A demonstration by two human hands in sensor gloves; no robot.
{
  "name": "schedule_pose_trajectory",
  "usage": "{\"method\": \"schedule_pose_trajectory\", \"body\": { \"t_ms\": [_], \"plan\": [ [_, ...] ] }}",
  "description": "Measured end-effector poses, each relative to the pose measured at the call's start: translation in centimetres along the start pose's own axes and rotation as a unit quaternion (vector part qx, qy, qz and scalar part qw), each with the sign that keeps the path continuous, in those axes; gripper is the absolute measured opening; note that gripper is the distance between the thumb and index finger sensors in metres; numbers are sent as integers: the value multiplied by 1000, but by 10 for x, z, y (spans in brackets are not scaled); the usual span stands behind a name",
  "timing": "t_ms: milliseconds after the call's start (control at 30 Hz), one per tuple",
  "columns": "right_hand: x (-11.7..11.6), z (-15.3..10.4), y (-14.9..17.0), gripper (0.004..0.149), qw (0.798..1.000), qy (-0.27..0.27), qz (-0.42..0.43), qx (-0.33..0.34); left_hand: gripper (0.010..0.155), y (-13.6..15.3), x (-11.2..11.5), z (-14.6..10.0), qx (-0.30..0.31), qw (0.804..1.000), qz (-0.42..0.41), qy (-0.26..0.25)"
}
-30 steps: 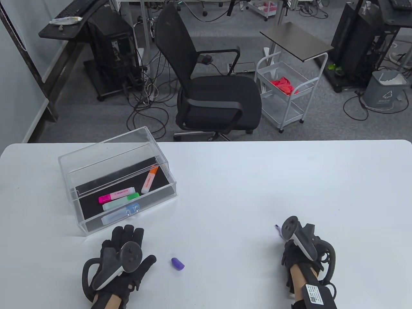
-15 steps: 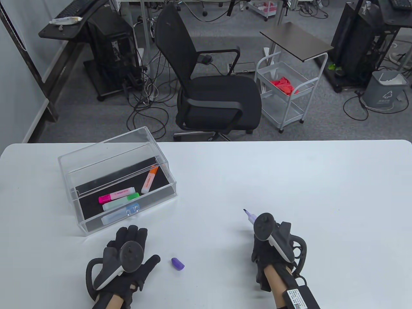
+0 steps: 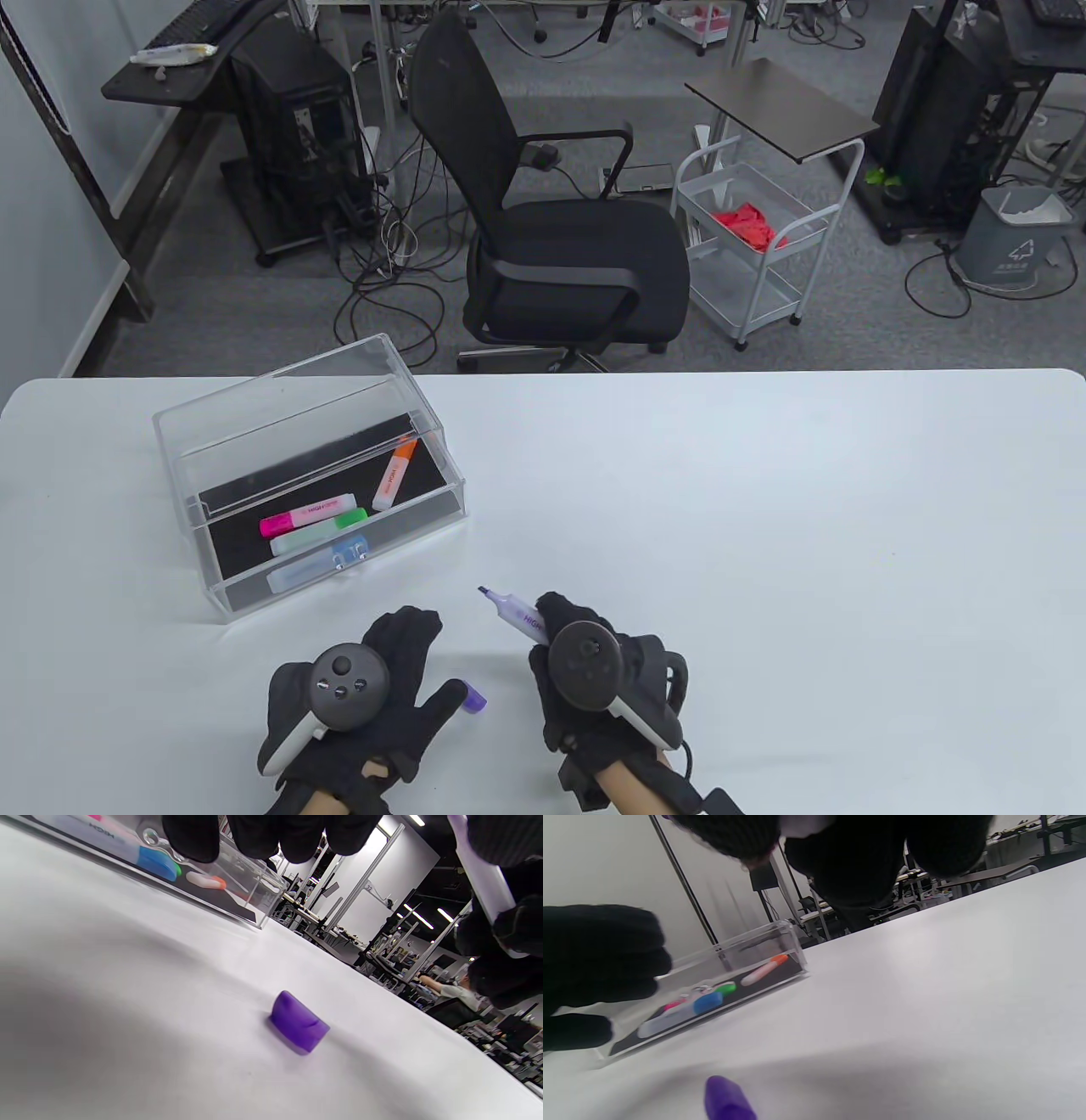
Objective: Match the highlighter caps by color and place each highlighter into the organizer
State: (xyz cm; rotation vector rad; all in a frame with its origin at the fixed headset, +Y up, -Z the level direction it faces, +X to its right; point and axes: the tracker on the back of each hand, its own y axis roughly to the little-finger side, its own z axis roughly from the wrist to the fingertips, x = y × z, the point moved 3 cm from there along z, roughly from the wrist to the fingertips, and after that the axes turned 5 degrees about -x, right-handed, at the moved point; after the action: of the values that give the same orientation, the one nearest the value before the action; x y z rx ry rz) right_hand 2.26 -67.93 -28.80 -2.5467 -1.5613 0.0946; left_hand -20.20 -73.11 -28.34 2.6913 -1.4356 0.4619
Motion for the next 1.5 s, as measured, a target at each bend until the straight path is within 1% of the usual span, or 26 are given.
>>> {"method": "schedule_pose_trajectory", "body": {
  "t_ms": [133, 233, 333, 467, 567, 700, 900, 967, 1033, 1167, 1233, 1267, 1300, 1333, 1367, 1467, 1500],
  "plan": [
    [-3, -11, -14, 62, 999, 20, 19, 38, 89, -2, 3, 0, 31, 996, -79, 13],
    [-5, -18, -24, 62, 997, 33, 26, 66, 90, -4, 7, -1, 45, 988, -144, 28],
    [-8, -23, -31, 62, 995, 45, 27, 88, 91, -5, 8, -2, 55, 982, -180, 25],
    [-11, -29, -39, 62, 991, 58, 35, 115, 90, -6, 12, -1, 71, 970, -232, 37],
    [-12, -31, -43, 62, 989, 62, 49, 127, 88, -6, 14, -1, 73, 966, -244, 42],
    [-15, -33, -45, 61, 987, 61, 64, 132, 84, -5, 16, 1, 77, 957, -275, 49],
    [-21, -31, -43, 62, 989, 56, 72, 119, 73, -6, 19, 2, 90, 938, -328, 67],
    [-20, -32, -42, 64, 989, 69, 66, 113, 70, -6, 19, 3, 98, 928, -350, 78],
    [-18, -32, -40, 67, 989, 80, 59, 108, 68, -3, 15, 2, 96, 926, -359, 65],
    [-13, -31, -29, 69, 990, 94, 52, 92, 66, 11, -5, -1, 83, 931, -355, -12],
    [-12, -28, -22, 70, 991, 96, 48, 81, 63, 20, -16, -5, 68, 937, -338, -66],
    [-11, -27, -19, 70, 991, 97, 44, 75, 62, 23, -22, -8, 60, 940, -321, -97],
    [-11, -26, -17, 70, 992, 97, 41, 70, 61, 24, -26, -9, 55, 944, -305, -116],
    [-11, -24, -13, 70, 993, 95, 37, 65, 61, 27, -33, -12, 41, 948, -275, -154],
    [-11, -23, -11, 70, 993, 94, 35, 61, 61, 29, -37, -14, 32, 951, -254, -175],
    [-12, -20, -5, 69, 995, 83, 28, 48, 59, 33, -47, -17, 16, 956, -207, -208],
    [-12, -19, -4, 69, 995, 80, 24, 45, 57, 33, -50, -19, 12, 960, -172, -219]
  ]
}}
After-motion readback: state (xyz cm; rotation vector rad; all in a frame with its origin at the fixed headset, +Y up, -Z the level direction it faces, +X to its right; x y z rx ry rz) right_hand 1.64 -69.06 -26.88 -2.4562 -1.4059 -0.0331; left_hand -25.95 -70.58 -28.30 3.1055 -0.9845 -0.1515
